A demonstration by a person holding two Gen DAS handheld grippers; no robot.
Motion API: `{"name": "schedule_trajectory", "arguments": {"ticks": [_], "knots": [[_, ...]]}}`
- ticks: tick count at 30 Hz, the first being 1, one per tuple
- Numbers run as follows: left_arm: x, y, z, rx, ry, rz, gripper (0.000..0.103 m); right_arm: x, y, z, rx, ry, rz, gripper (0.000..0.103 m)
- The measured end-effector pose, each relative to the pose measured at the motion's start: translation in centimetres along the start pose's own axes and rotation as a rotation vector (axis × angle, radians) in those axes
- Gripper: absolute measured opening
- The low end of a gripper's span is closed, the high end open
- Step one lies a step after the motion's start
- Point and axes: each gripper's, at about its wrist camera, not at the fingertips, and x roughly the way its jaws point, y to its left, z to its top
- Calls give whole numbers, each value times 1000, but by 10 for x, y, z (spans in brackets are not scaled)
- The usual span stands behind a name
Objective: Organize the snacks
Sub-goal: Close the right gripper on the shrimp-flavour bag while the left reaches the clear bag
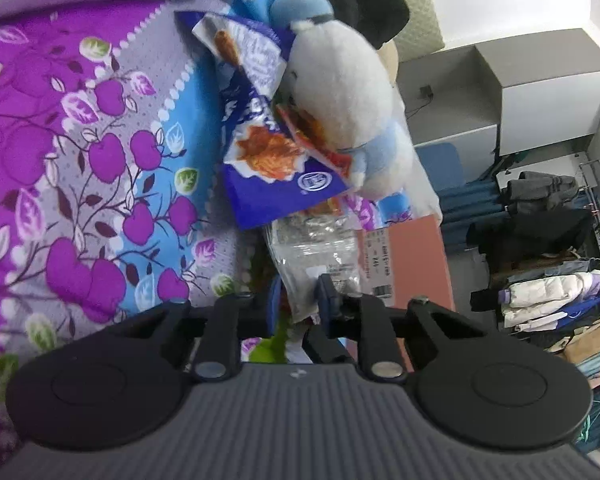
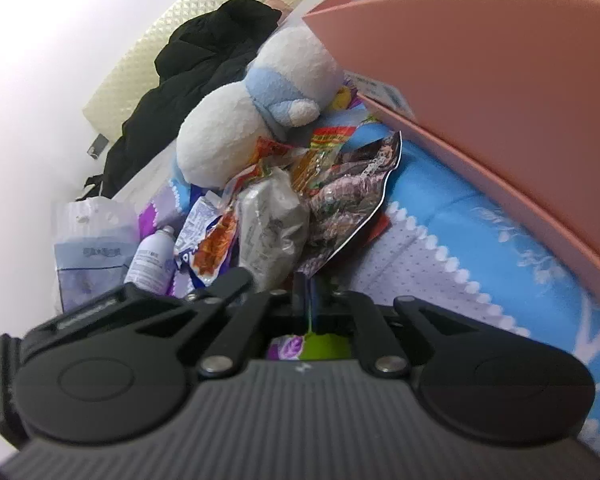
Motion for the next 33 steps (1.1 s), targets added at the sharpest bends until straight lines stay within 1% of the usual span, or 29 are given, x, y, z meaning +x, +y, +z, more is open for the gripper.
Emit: {"name": "schedule_trajectory", "arguments": {"ticks": [4, 9, 11, 12, 13, 16, 20, 23, 24, 25, 26, 27, 29, 33], "knots": [[-20, -3, -9, -13, -18, 7, 17, -15, 0, 1, -36, 9, -8, 3], [-49, -6, -29, 6, -32, 32, 15, -41, -1, -1, -70, 3, -10, 3], [-64, -5, -38, 15, -47, 51, 15, -46, -3, -3, -62, 5, -16, 3], [-71, -4, -42, 21, -53, 61, 14, -49, -5, -4, -49, -3, -12, 6], [-79, -1, -46, 26, -61, 75, 14, -51, -8, -5, -32, -13, -3, 7], [-100, 8, -54, 27, -80, 102, 12, -49, -14, -6, 0, 2, 15, 7], [-125, 23, -59, 10, -104, 122, 12, -41, -12, -9, -7, 33, 35, 8], [-138, 29, -61, 29, -111, 156, 12, -33, -11, -11, 18, 52, 57, 10], [-142, 30, -62, 38, -112, 157, 12, -31, -11, -11, 26, 56, 58, 22], [-144, 31, -63, 47, -108, 155, 12, -28, -11, -12, 34, 57, 58, 46], [-145, 32, -64, 55, -105, 160, 12, -27, -11, -12, 41, 53, 61, 57], [-147, 32, -65, 69, -104, 170, 12, -26, -11, -12, 48, 44, 68, 62], [-149, 32, -68, 95, -106, 193, 12, -25, -10, -12, 45, 19, 82, 62], [-155, 36, -73, 113, -112, 216, 13, -14, -7, -11, 53, 8, 59, 60]]}}
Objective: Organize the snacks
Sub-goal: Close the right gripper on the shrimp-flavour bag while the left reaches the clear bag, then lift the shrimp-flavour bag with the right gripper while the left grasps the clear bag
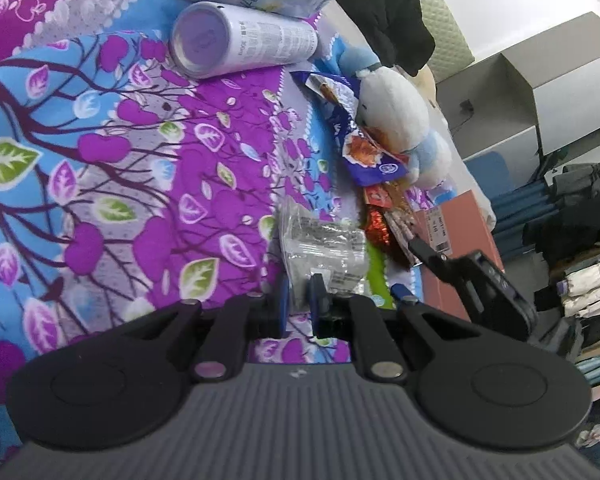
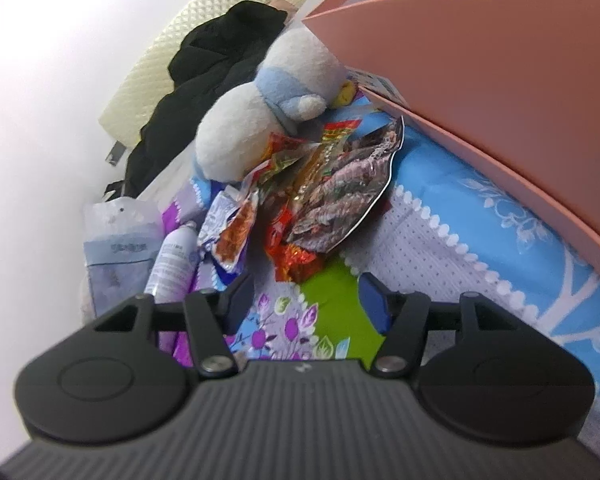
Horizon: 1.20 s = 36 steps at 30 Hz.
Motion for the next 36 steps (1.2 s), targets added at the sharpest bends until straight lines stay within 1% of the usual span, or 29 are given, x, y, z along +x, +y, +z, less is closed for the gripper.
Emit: {"name": "schedule_trajectory", "arguments": {"ticks": [2, 4, 5, 9, 10, 11, 12, 14, 15, 21, 26, 32, 36], "knots": [[1, -2, 0, 18, -5, 10, 13, 7, 0, 2, 15, -4, -35, 52], [-1, -3, -1, 32, -8, 10, 13, 12, 0, 4, 27, -19, -73, 41], [-1, -3, -1, 38, -9, 14, 13, 13, 0, 6, 31, -29, -83, 40], [-4, -2, -3, 37, 4, -16, 13, 16, 5, 12, 22, -79, -74, 30], [-5, -2, -4, 41, 9, -14, 13, 18, 7, 14, 13, -84, -84, 22], [-6, -2, -6, 45, 13, -9, 13, 20, 8, 16, 8, -82, -98, 17], [-7, -2, -7, 48, 15, -5, 13, 21, 8, 17, 6, -79, -111, 13], [-12, -1, -9, 50, 12, -2, 13, 22, 8, 20, -9, -74, -115, 10], [-15, -1, -10, 51, 8, -1, 13, 21, 8, 21, -22, -74, -111, 6], [-29, -4, -17, 32, -5, -1, 12, -8, 16, 19, -93, -62, -89, 5], [-46, -7, -30, 17, -15, -2, 12, -40, 21, 13, -139, -48, -98, 3], [-62, -16, -55, 33, 7, 80, 12, -79, 24, -4, -213, -5, -123, 3], [-67, -23, -72, 56, 28, 133, 12, -103, 23, -21, -244, 42, -130, 3]]}}
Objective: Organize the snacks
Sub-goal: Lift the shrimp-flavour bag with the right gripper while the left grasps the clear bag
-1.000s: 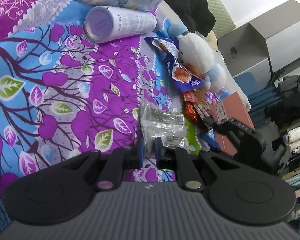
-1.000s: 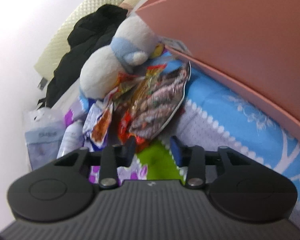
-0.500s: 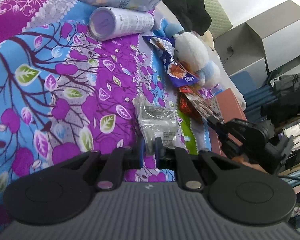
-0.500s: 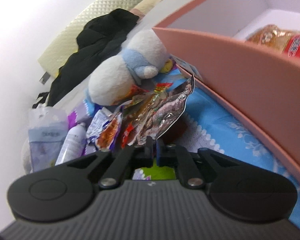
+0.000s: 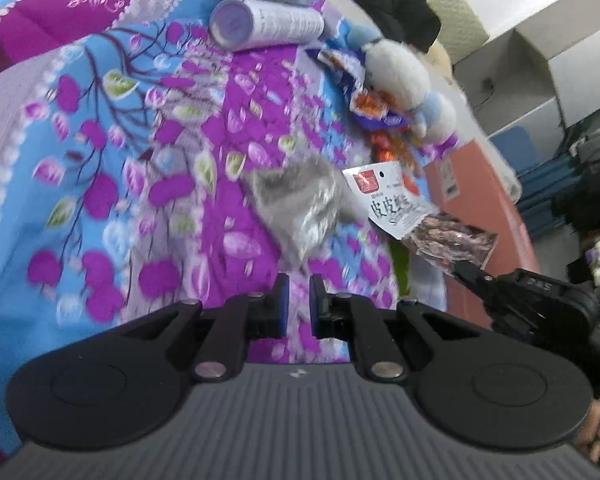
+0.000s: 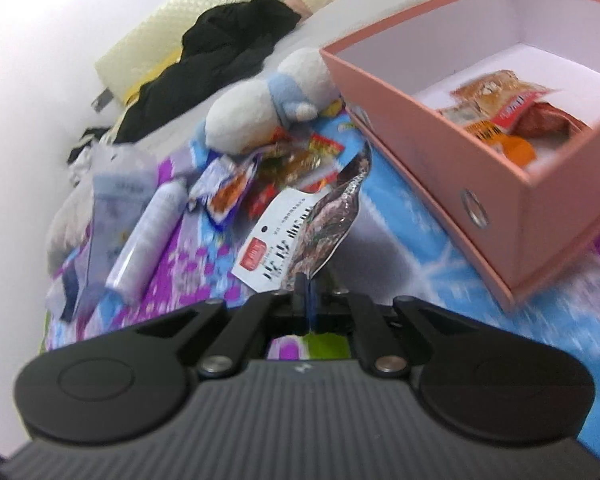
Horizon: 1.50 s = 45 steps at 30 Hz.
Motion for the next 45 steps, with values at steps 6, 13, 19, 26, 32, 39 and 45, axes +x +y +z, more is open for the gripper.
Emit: {"name": "schedule_trajectory", "arguments": {"ticks": [6, 13, 19, 26, 32, 39, 45], "knots": [[-8, -14, -20, 55, 7, 2, 12, -34, -6, -36, -59, 77, 13, 4], [-13, -35, -14, 254, -1, 61, 13, -40, -8, -64, -141, 184, 42, 11], [-5, -56, 8, 488, 36, 125, 35, -46, -11, -66, -263, 235, 31, 71], [9, -76, 30, 750, 28, 169, 81, -56, -8, -54, -446, 191, 55, 75], [40, -80, 44, 860, 82, 187, 88, -33, 3, -37, -608, 187, 91, 80], [71, -79, 54, 959, 151, 175, 88, 5, 16, -28, -751, 264, 122, 89], [94, -78, 59, 993, 198, 154, 87, 34, 23, -35, -852, 324, 83, 93]]}}
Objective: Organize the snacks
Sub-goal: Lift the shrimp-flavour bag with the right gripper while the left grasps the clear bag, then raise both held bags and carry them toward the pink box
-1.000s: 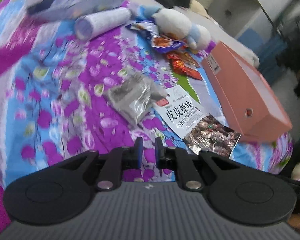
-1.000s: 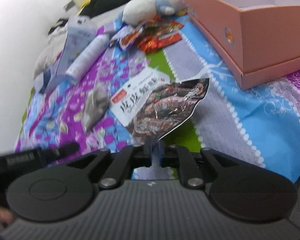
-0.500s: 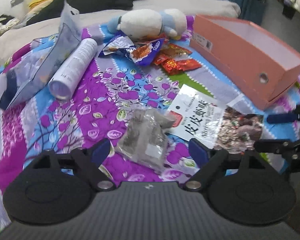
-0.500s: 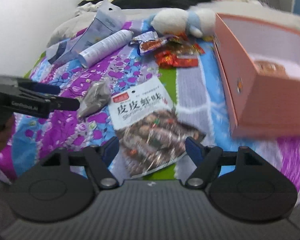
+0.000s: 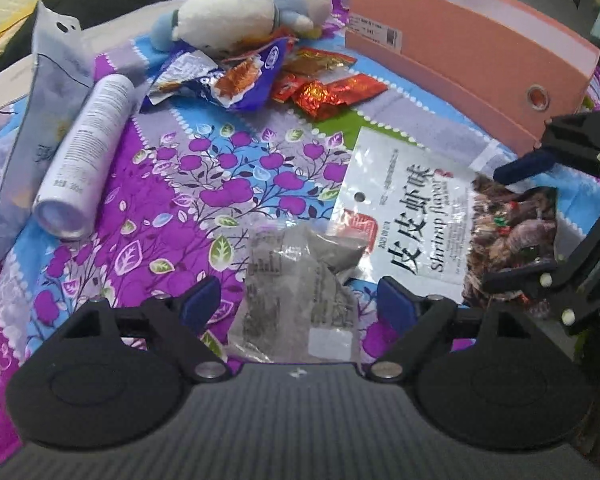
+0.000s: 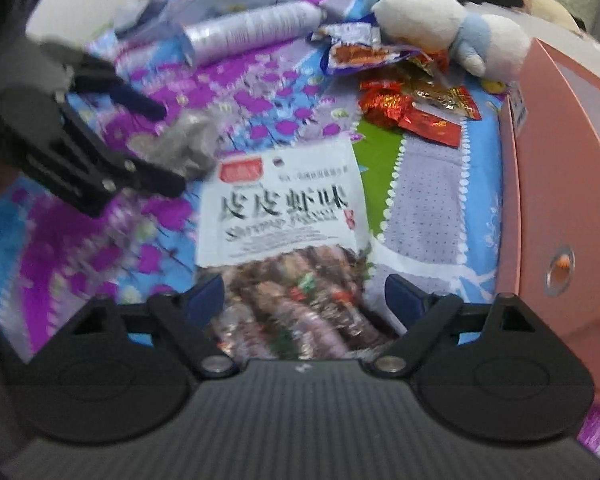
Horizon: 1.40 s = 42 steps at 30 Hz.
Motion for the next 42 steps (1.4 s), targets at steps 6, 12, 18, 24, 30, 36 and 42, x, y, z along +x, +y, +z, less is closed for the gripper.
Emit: {"name": "schedule_trajectory", "arguments": {"ticks": [6, 12, 18, 24, 30, 36, 42], "knots": [[13, 3, 2, -40, -3, -27, 79, 14, -1, 7, -22, 33, 106, 94], [13, 3, 2, -121, -5, -8, 71, 23, 12, 9, -87, 49, 100, 103], [7, 5, 1, -213, -3, 14, 70, 21, 17, 9, -99, 46, 69, 101], [-7, 4, -5, -344, -18, 33, 70, 14, 21, 4, -42, 32, 54, 88], [-32, -4, -18, -456, -34, 38, 69, 0, 24, 5, 7, 16, 37, 66], [-59, -9, -32, -576, -78, 60, 60, -16, 13, 9, 102, 22, 33, 44], [-74, -17, -37, -638, -109, 81, 56, -26, -1, -3, 235, 30, 32, 36]]}}
